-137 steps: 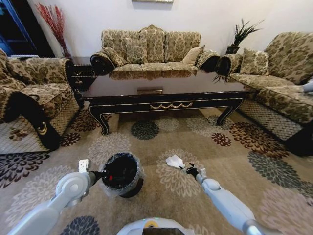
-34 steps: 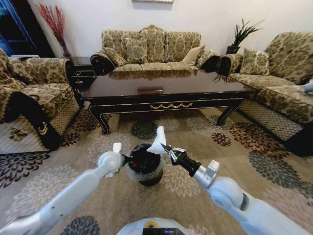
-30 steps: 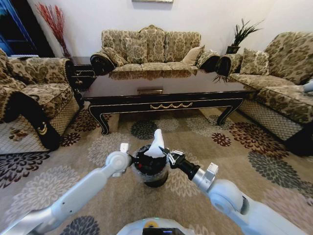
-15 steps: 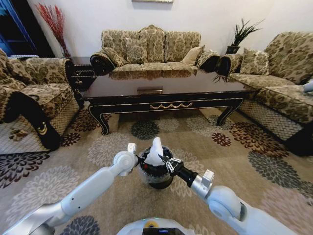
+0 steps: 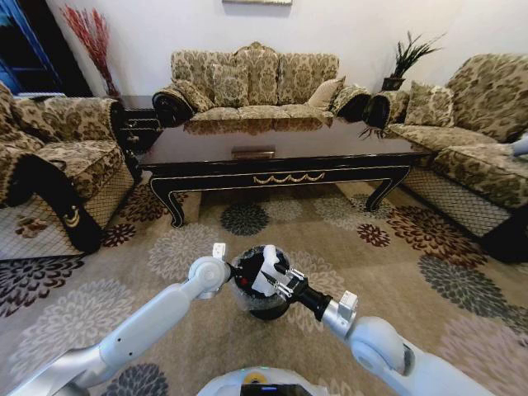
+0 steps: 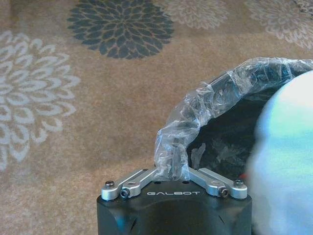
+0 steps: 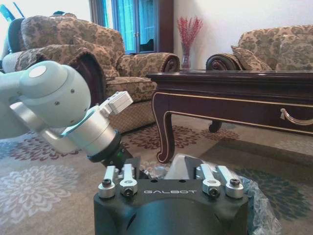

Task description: Move to the front of the table and pick up the trash from the floor, then place it into the trash bin.

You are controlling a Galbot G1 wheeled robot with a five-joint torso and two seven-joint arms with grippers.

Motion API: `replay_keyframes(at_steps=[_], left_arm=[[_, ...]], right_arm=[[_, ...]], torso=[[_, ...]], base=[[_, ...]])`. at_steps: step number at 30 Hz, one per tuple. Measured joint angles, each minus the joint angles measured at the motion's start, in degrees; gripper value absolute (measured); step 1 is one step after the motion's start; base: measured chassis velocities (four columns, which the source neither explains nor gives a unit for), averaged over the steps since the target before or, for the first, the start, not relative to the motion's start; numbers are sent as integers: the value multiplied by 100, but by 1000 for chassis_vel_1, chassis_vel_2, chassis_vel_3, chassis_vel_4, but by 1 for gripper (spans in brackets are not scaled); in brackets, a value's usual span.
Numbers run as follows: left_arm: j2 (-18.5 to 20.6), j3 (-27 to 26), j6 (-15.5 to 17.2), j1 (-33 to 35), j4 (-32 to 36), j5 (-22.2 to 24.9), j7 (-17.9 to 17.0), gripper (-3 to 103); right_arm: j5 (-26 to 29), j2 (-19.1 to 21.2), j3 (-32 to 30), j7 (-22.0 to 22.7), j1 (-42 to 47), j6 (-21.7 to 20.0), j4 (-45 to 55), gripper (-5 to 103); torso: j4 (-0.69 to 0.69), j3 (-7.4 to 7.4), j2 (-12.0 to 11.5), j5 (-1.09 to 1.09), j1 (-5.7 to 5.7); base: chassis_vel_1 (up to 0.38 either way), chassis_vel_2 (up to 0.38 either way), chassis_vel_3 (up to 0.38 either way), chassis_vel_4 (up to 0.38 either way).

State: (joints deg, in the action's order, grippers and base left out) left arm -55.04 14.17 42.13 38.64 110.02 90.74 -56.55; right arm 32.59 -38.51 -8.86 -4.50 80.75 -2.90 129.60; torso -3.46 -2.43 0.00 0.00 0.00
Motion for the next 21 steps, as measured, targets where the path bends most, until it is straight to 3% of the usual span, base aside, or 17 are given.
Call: replay_keyframes(at_steps=[3,5,6,8,11,12,21], left_arm=[[45,-13,0,34,44,0,-2,0],[45,-17,0,35,45,1,-2,0],[44,-33,0,38,45,0,-2,0],[64,-122,0,81,75,0,-6,0],[109,-183,0,129,96,5,-5,0],[193,-291,0,209,113,3,-2,0],[673,-1157,-2,914,379,-5,46,0]], right_arm=[[-986,46,-93,-332,-40,213,-104,72],[-1113,45,-91,-337,-52,276,-140,72],[-1215,35,-69,-290,-62,348,-192,77],[-942,-57,-46,-45,-20,292,-208,87],[-798,-107,-72,13,-8,268,-199,93],[-663,-137,-134,37,-15,261,-176,99],[-405,-194,-318,141,-119,291,-246,100]], torso=[[1,0,0,-1,0],[1,0,0,-1,0],[0,0,-1,-1,0],[-2,0,0,0,0],[-2,0,0,0,0],[-1,0,0,0,0],[0,0,0,-1,0]], base=[[0,0,0,0],[0,0,0,0],[0,0,0,0],[0,0,0,0],[0,0,0,0],[0,0,0,0],[0,0,0,0]])
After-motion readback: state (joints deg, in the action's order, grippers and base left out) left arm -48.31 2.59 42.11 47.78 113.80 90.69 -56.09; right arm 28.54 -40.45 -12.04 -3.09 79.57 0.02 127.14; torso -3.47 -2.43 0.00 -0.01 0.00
